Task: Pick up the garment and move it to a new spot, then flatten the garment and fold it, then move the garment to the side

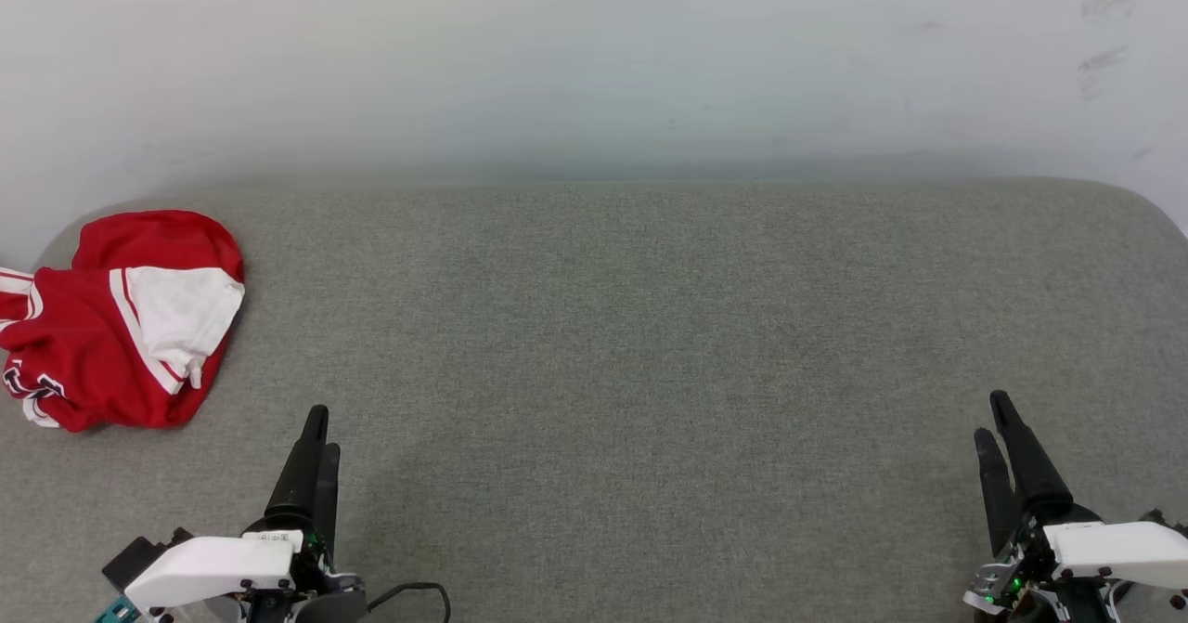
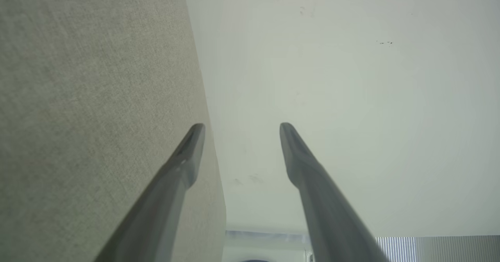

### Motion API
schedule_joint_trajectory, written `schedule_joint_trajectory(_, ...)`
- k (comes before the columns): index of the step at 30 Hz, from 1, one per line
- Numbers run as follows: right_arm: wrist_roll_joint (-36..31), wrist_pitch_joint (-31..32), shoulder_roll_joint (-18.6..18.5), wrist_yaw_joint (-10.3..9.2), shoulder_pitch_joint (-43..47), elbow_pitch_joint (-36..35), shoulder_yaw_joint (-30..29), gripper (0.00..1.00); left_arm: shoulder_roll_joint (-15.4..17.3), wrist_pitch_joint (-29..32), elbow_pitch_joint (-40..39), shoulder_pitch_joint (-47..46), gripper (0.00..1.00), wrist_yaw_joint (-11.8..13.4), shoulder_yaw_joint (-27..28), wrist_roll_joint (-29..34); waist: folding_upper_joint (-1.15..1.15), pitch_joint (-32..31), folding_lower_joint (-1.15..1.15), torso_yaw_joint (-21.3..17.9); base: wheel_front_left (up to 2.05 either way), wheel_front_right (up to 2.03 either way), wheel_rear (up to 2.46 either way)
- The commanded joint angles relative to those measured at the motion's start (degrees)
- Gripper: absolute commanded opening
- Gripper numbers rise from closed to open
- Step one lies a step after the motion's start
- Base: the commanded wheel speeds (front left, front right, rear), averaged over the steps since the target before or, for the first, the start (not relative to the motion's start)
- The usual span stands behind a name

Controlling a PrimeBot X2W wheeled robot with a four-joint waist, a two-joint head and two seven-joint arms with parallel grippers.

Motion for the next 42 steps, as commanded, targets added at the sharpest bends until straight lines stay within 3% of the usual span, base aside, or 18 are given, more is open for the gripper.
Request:
schedule_joint_trajectory(1,-2.5,-0.8,0.0,0.00,-0.8,-1.8,0.0,1.00,0.1,-0.7,-1.6,-0.9,1.00,0.0,0.2,2.3,0.00,0.0,0.00,0.0,0.00,0.00,0.00)
schedule_joint_trajectory(7,-9.8,-2.4,0.0,0.00,-0.6,-4.3,-0.3,1.00,0.1,-2.3,-3.7,-1.0,1.00,0.7,0.5,9.0,0.00,0.1,0.00,0.0,0.00,0.00,0.00)
schedule_joint_trajectory(26,-35.0,-6.8,0.0,0.00,0.5,-11.4,2.0,1.00,0.1,-6.7,-10.1,-0.3,1.00,6.6,-3.0,31.5,0.00,0.1,0.00,0.3,0.00,0.00,0.00)
schedule_joint_trajectory(42,-50.6,-9.7,0.1,0.00,2.0,-12.7,3.3,1.00,0.2,-9.6,-11.3,0.8,1.00,8.7,-5.3,47.3,0.00,0.2,0.00,0.5,0.00,0.00,0.00)
